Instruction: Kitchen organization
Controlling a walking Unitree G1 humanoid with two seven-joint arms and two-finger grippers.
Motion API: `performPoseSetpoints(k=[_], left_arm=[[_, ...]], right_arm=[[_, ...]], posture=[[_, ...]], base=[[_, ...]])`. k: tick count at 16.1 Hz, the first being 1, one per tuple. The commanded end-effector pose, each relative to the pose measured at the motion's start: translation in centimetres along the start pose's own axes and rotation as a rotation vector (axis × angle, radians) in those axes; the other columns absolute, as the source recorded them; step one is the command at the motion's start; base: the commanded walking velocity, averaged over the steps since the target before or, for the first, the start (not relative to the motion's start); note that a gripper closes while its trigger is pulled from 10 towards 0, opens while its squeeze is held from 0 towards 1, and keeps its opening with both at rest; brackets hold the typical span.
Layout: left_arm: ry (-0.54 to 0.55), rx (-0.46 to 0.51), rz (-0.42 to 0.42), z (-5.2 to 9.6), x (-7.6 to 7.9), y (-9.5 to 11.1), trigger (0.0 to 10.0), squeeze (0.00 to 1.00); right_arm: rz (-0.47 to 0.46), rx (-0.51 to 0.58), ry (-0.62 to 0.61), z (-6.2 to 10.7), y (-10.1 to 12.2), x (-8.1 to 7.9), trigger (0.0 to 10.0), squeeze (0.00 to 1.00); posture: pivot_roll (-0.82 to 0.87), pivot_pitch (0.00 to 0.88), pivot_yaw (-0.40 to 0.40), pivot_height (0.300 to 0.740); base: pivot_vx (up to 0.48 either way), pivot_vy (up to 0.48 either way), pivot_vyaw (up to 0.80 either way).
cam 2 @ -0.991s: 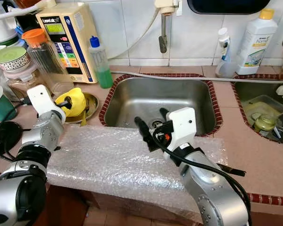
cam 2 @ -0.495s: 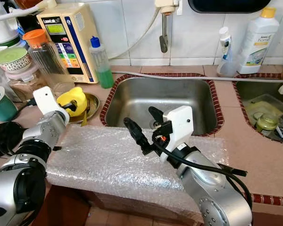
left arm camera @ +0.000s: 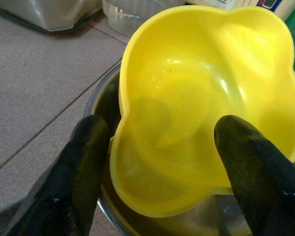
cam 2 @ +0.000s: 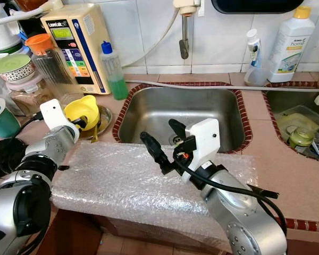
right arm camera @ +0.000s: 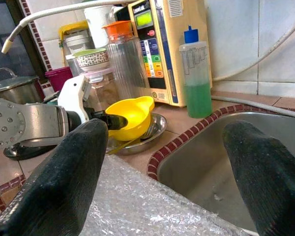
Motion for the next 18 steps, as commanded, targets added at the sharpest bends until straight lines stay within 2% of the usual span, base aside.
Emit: performPoseSetpoints(k=[1, 4, 13, 14, 16, 18], left_arm=[[0.008, 0.025, 0.009, 0.0, -0.3, 1.4, 0.0, 0.0], [0.022, 0.028, 0.015, -0.1, -1.1, 1.5, 0.0, 0.0], [0.033, 0.039, 0.031, -0.1, -1.9, 1.5, 0.0, 0.0], [0.043, 0.023, 0.064, -0.2, -2.2, 1.1, 0.0, 0.0], [0.043, 0.023, 0.079, -0.2, -2.3, 1.0, 0.0, 0.0], [0.027, 0.061, 0.086, -0.1, -2.3, 1.8, 0.0, 0.0]], right_arm=[[0.009, 0.012, 0.023, -0.2, 0.5, -0.3, 10.0, 0.0], [-0.005, 0.014, 0.04, -0.3, 0.5, -0.5, 10.0, 0.0], [-0.021, -0.004, 0.071, -0.3, 0.2, -0.9, 10.0, 0.0], [-0.019, -0.008, 0.073, -0.3, 0.1, -0.8, 10.0, 0.0], [-0.018, -0.01, 0.072, -0.3, 0.0, -0.8, 10.0, 0.0], [-0.017, -0.011, 0.069, -0.3, 0.0, -0.7, 10.0, 0.0]], posture=[[-0.11, 0.0, 0.165, 0.74], [-0.1, 0.0, 0.156, 0.74], [-0.1, 0.0, 0.15, 0.74], [-0.1, 0.0, 0.15, 0.74], [-0.09, 0.0, 0.148, 0.74], [-0.09, 0.0, 0.146, 0.74]], base=[[0.0, 0.0, 0.0], [0.0, 0.0, 0.0], [0.0, 0.0, 0.0], [0.0, 0.0, 0.0], [0.0, 0.0, 0.0], [0.0, 0.0, 0.0]])
Point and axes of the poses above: a point about 5 cm out from each wrist's last joint towards the gripper, its own z axis pointing back from the gripper into the wrist, its own y axis along the axis of the wrist's last joint, x = y × z, the point moved 6 cm from there along -z, pointing out of the wrist towards the gripper, and after that the axes turned 9 degrees about z, right-handed, at the moved point
